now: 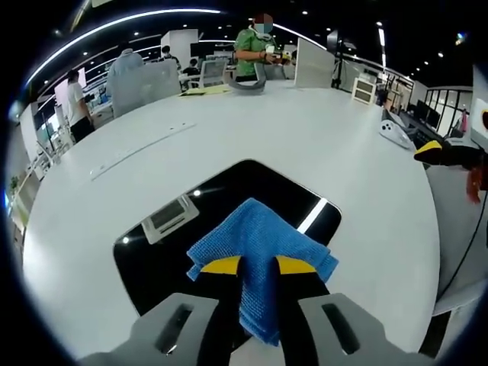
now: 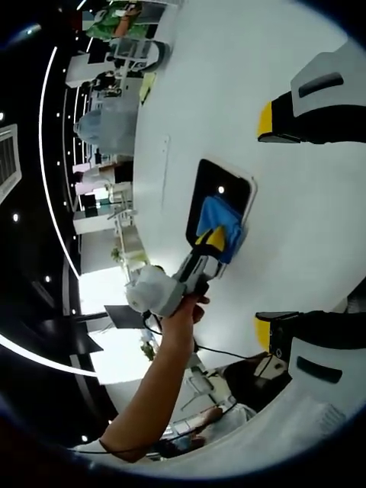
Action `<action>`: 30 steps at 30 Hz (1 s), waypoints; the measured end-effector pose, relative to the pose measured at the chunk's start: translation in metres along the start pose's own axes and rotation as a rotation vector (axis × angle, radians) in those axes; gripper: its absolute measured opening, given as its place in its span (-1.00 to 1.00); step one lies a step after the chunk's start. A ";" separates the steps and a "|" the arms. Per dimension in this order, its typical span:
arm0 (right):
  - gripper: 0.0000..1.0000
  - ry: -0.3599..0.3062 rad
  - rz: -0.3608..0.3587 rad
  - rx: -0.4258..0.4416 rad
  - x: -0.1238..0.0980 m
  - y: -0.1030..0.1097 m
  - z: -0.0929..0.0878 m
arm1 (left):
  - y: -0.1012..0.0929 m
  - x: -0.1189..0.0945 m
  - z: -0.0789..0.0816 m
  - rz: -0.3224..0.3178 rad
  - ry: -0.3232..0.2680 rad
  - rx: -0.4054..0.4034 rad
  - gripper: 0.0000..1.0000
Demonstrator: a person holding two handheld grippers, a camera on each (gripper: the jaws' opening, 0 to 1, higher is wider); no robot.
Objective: Wipe the mirror surface with the cleaning cloth until all visible marks leave the cleaned area.
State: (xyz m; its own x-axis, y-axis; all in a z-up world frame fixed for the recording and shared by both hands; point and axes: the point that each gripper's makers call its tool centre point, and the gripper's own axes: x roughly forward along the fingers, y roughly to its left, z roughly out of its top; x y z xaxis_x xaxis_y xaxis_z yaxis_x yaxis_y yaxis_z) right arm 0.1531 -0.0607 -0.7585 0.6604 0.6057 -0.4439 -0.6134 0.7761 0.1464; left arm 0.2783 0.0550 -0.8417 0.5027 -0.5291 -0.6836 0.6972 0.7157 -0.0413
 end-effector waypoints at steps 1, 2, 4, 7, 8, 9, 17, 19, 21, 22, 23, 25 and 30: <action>0.83 0.001 -0.001 0.000 0.000 0.000 0.000 | 0.000 0.000 0.000 0.001 0.000 0.000 -0.70; 0.83 0.001 -0.001 0.001 0.000 0.001 0.000 | 0.001 0.000 -0.001 0.003 0.001 0.000 -0.70; 0.83 -0.001 -0.001 -0.001 0.000 0.001 0.000 | 0.001 -0.002 -0.001 0.006 0.004 0.005 -0.68; 0.83 -0.005 -0.005 0.003 -0.001 0.002 0.000 | 0.003 -0.003 -0.003 0.012 0.009 0.006 -0.65; 0.83 -0.005 -0.006 0.004 -0.001 0.002 -0.001 | 0.004 -0.004 -0.003 0.013 0.010 0.006 -0.65; 0.83 -0.005 -0.007 0.005 -0.001 0.003 -0.001 | 0.005 -0.005 -0.004 0.014 0.012 0.008 -0.64; 0.83 -0.025 -0.023 0.014 -0.004 0.005 0.002 | 0.010 -0.008 -0.007 0.012 0.016 0.014 -0.62; 0.83 -0.027 -0.029 0.011 -0.006 0.005 0.002 | 0.011 -0.008 -0.008 0.015 0.019 0.015 -0.62; 0.83 -0.032 -0.035 0.014 -0.007 0.005 0.003 | 0.011 -0.009 -0.008 0.018 0.020 0.014 -0.62; 0.83 -0.033 -0.038 0.013 -0.008 0.005 0.003 | 0.012 -0.010 -0.009 0.020 0.018 0.012 -0.62; 0.83 -0.034 -0.040 0.009 -0.008 0.005 0.003 | 0.012 -0.011 -0.009 0.022 0.017 0.010 -0.61; 0.83 -0.031 -0.044 0.005 -0.009 0.004 0.002 | 0.013 -0.012 -0.010 0.025 0.013 0.008 -0.61; 0.83 -0.040 -0.052 0.006 -0.012 0.006 0.004 | 0.017 -0.015 -0.013 0.031 0.011 0.001 -0.61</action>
State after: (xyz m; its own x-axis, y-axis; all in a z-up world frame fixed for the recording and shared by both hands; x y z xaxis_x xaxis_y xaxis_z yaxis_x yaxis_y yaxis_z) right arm 0.1430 -0.0633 -0.7490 0.7081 0.5707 -0.4158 -0.5750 0.8078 0.1296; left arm 0.2752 0.0812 -0.8416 0.5187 -0.5016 -0.6923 0.6816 0.7314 -0.0193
